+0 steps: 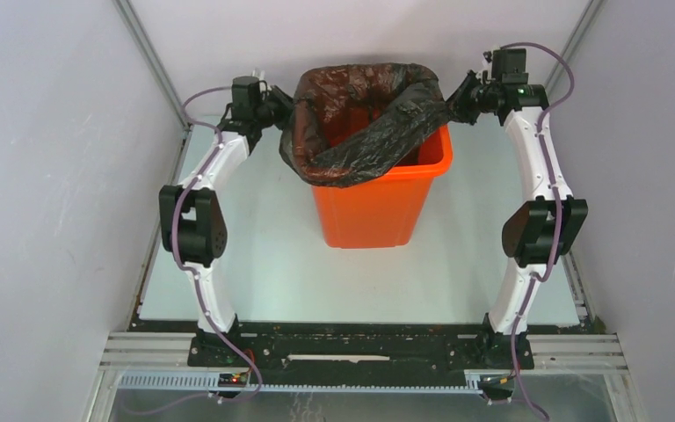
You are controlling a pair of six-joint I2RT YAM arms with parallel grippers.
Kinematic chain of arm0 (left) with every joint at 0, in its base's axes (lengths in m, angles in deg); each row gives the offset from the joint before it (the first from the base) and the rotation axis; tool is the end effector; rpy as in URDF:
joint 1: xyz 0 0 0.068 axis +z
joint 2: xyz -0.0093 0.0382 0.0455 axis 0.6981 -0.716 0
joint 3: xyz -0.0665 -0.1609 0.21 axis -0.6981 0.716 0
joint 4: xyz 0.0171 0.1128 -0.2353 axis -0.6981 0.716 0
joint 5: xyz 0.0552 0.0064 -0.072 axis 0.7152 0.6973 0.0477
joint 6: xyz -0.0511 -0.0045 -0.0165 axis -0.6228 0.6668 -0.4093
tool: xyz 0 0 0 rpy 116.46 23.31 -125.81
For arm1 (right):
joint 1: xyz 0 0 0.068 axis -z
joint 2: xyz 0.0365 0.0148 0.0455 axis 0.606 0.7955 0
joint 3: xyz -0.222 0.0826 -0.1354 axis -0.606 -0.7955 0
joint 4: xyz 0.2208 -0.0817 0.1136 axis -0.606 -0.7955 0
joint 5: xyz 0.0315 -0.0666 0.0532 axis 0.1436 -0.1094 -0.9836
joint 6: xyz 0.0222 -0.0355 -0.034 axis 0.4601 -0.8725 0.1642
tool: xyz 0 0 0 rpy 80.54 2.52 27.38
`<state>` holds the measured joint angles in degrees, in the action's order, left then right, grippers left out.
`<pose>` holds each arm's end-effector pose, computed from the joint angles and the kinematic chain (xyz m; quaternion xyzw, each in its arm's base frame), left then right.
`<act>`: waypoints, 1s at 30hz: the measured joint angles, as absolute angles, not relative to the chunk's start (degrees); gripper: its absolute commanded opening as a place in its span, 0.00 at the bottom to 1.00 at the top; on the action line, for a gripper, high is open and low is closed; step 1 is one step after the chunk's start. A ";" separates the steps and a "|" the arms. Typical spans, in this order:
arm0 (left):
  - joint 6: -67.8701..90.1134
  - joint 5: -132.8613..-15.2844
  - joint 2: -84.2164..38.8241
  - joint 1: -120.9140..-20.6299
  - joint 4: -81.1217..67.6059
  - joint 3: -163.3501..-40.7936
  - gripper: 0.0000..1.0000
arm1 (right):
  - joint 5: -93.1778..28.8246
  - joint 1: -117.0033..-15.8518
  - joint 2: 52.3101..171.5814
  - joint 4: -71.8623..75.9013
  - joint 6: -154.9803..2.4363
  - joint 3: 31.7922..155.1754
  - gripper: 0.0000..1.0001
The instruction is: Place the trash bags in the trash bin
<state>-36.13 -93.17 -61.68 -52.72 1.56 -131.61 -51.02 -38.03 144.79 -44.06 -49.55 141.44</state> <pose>0.4735 -0.0869 0.3245 -0.2121 0.7739 -0.4731 0.3637 0.4428 0.0215 0.3914 0.1480 0.8646 0.3238 0.3546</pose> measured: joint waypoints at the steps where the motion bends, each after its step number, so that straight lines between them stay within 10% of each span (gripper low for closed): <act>1: -35.65 -93.17 -60.91 -52.72 3.03 -130.26 0.18 | -51.21 -38.03 143.75 -44.91 -49.74 139.93 0.07; 16: -30.16 -89.76 -40.87 -52.57 17.24 -120.25 0.83 | -39.89 -38.10 135.40 -66.64 -60.93 150.75 0.74; 30: -34.49 -83.81 -20.11 -46.47 22.00 -109.60 0.89 | -50.77 -39.19 112.01 -61.35 -49.83 137.40 0.80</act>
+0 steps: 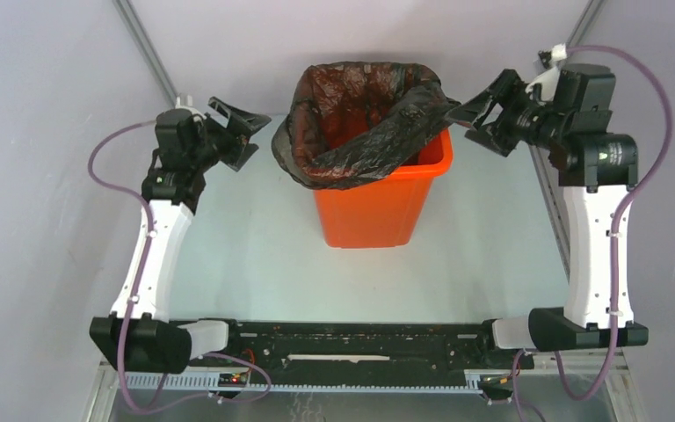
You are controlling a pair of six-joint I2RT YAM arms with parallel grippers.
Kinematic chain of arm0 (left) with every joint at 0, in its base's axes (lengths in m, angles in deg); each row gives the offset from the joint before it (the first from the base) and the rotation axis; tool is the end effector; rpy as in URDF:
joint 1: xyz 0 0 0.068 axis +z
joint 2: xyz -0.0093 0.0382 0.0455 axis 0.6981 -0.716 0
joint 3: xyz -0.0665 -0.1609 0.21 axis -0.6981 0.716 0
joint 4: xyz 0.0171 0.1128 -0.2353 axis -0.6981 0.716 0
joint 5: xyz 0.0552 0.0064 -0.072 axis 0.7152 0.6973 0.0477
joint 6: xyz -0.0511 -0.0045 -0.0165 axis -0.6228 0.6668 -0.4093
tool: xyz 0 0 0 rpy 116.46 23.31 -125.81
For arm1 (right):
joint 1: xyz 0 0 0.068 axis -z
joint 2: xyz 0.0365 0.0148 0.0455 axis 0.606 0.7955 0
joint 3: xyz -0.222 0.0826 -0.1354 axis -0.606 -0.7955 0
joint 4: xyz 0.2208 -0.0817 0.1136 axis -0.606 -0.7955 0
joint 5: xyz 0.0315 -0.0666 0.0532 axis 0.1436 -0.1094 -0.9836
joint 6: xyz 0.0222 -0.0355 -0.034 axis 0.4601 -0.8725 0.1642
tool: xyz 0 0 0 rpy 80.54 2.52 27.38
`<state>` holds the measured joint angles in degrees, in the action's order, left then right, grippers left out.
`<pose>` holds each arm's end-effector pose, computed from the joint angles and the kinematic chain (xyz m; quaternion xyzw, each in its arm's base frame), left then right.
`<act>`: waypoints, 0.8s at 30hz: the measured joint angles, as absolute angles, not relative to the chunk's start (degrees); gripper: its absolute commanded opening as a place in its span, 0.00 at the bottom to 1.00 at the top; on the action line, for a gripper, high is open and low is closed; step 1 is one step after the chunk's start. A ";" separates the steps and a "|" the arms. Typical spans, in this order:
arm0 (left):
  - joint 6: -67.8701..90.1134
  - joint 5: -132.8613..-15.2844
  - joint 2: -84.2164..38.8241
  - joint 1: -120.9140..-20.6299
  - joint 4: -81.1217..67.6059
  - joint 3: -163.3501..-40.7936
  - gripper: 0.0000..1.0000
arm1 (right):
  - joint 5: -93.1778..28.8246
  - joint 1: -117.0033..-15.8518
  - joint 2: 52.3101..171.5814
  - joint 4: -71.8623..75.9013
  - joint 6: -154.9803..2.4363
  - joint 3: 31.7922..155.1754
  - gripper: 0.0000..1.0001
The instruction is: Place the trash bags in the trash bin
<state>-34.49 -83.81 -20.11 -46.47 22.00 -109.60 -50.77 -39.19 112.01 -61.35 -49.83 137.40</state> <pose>0.2790 -0.0218 0.4181 -0.2933 0.7582 -0.3925 0.4301 0.2290 0.0233 0.5279 0.1062 0.8260 0.3398 0.4371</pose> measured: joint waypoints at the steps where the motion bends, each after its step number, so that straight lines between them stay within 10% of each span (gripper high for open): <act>1: -36.32 -84.53 -18.47 -46.38 20.47 -107.48 0.89 | -52.76 -39.80 110.24 -58.60 -47.14 133.59 0.78; 13: -52.61 -89.78 -13.86 -52.39 5.39 -90.94 0.65 | -57.77 -46.03 104.62 -38.84 -30.27 112.59 0.66; 24: -55.34 -87.53 -13.92 -55.76 0.80 -88.32 0.69 | -55.91 -46.56 104.51 -37.96 -30.68 111.54 0.00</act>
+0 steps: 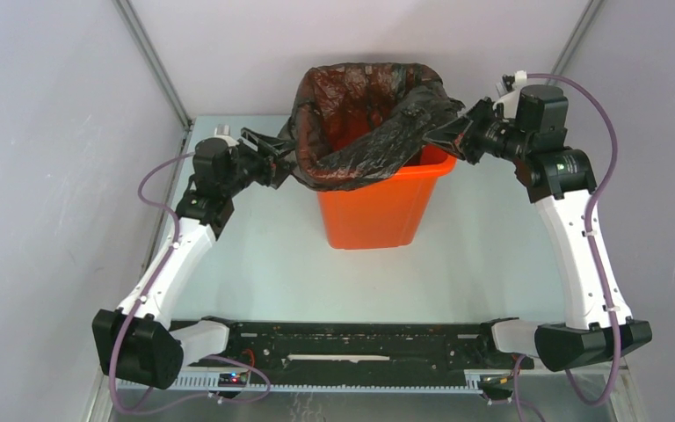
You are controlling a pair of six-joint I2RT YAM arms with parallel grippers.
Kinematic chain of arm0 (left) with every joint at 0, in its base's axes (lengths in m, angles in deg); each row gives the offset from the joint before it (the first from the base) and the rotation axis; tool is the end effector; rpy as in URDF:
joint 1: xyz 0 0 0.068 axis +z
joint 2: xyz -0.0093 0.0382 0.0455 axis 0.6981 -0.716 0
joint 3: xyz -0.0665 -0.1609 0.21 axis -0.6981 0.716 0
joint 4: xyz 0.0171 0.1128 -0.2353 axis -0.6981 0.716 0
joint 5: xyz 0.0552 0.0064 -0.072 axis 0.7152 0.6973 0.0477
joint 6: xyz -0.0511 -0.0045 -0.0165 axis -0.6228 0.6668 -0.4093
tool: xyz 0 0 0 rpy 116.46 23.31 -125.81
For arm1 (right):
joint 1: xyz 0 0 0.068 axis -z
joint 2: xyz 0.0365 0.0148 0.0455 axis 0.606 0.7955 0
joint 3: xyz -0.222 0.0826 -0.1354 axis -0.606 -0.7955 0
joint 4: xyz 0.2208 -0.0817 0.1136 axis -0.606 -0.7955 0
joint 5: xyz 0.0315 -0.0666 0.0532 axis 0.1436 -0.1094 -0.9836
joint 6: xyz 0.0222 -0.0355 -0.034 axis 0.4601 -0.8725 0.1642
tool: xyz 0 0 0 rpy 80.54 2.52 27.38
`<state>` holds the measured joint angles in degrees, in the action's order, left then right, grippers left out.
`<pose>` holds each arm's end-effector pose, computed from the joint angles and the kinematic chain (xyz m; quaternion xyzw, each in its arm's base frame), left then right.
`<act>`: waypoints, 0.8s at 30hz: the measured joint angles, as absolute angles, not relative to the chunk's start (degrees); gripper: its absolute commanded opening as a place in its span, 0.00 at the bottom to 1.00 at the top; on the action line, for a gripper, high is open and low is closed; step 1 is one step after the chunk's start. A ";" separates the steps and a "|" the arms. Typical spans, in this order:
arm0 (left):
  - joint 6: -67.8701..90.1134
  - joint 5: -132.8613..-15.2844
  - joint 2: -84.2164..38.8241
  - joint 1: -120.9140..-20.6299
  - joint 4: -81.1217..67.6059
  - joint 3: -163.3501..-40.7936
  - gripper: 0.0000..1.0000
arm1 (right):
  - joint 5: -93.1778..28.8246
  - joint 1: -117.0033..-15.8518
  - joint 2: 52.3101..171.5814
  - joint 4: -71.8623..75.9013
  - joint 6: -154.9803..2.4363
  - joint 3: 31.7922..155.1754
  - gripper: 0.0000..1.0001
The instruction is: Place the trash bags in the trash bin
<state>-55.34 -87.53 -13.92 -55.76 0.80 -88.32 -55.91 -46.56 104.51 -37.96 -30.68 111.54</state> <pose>0.2624 -0.0668 0.3549 -0.3264 0.7094 -0.5325 0.3266 0.2468 0.0590 0.4706 0.1477 0.7924 0.4719 0.3572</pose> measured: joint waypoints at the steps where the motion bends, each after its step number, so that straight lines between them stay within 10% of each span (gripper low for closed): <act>1: -55.34 -87.37 -13.92 -55.76 0.73 -88.10 0.70 | -55.89 -46.29 104.34 -38.57 -31.27 111.54 0.00; 8: -55.21 -86.81 -13.72 -55.78 0.76 -86.87 0.82 | -56.72 -42.71 97.45 -44.87 -36.15 108.24 0.00; 14: -53.31 -87.05 -13.72 -55.78 1.98 -86.87 0.52 | -56.81 -42.47 88.86 -50.01 -38.95 104.76 0.00; 24: -52.10 -88.27 -14.60 -55.80 2.48 -86.89 0.28 | -53.66 -42.16 84.12 -54.53 -43.32 96.33 0.00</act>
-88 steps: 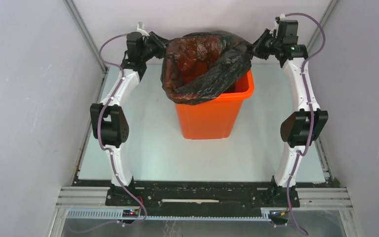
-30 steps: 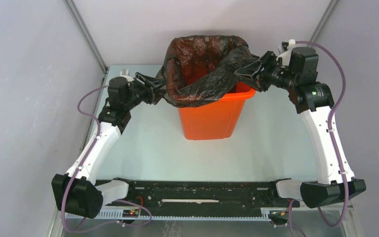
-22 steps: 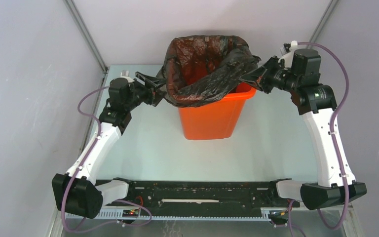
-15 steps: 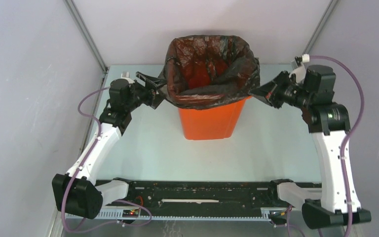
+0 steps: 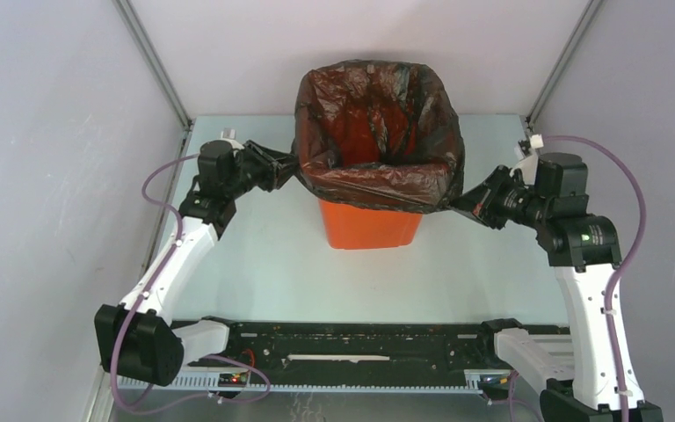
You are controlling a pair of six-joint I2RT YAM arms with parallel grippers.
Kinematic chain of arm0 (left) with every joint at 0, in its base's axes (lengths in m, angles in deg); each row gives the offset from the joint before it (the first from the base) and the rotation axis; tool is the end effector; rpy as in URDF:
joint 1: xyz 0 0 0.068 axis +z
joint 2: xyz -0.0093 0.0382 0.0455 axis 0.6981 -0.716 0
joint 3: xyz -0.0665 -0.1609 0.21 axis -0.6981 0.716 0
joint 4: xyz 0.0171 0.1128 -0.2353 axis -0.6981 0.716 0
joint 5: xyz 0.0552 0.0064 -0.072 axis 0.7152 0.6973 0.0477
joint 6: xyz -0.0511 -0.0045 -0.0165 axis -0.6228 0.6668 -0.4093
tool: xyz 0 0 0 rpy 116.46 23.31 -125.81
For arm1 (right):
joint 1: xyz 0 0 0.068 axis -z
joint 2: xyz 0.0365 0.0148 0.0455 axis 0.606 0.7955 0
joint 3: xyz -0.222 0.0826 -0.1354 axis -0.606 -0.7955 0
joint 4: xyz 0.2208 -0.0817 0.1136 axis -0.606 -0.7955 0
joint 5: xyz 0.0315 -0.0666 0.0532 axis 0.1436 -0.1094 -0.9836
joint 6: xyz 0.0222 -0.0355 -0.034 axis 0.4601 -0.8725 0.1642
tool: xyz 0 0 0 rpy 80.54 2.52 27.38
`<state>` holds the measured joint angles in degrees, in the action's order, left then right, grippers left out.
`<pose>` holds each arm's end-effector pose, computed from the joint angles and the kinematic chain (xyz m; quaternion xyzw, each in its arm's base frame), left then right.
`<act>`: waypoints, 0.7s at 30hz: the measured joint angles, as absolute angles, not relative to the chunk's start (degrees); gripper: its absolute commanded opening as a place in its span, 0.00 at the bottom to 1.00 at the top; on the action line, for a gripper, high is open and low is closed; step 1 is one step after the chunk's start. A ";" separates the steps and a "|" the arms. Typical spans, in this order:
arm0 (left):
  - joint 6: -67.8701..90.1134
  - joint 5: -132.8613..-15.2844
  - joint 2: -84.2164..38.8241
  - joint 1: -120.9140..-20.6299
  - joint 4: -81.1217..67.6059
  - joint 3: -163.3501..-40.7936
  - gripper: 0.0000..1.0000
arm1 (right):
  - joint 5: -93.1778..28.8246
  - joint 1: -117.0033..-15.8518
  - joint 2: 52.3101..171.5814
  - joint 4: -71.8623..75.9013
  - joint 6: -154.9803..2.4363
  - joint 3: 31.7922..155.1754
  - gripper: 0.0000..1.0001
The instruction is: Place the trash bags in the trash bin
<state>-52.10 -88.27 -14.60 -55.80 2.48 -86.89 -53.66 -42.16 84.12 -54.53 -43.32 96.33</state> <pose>0.2638 -0.0677 0.3401 -0.3168 0.7337 -0.5115 0.3158 0.1454 0.0297 0.4282 0.1374 0.8438 0.3817 0.3512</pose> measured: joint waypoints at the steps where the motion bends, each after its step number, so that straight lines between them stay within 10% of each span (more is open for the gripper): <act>1: -51.95 -88.53 -14.82 -55.87 2.50 -86.89 0.26 | -53.33 -42.14 84.10 -54.53 -43.62 95.23 0.00; 6: -51.01 -89.73 -16.87 -56.52 2.55 -86.94 0.10 | -52.22 -42.14 86.48 -52.67 -46.40 89.55 0.04; 10: -49.61 -90.59 -18.88 -56.92 2.79 -86.94 0.01 | -52.63 -42.14 89.96 -50.42 -49.44 85.53 0.31; 21: -47.62 -92.16 -22.25 -57.00 2.81 -86.94 0.00 | -52.59 -33.71 90.61 -57.94 -60.58 86.40 0.70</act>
<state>-47.62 -92.16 -22.25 -57.00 2.81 -86.94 -52.59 -33.71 90.61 -57.94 -60.58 86.40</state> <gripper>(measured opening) 0.009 0.681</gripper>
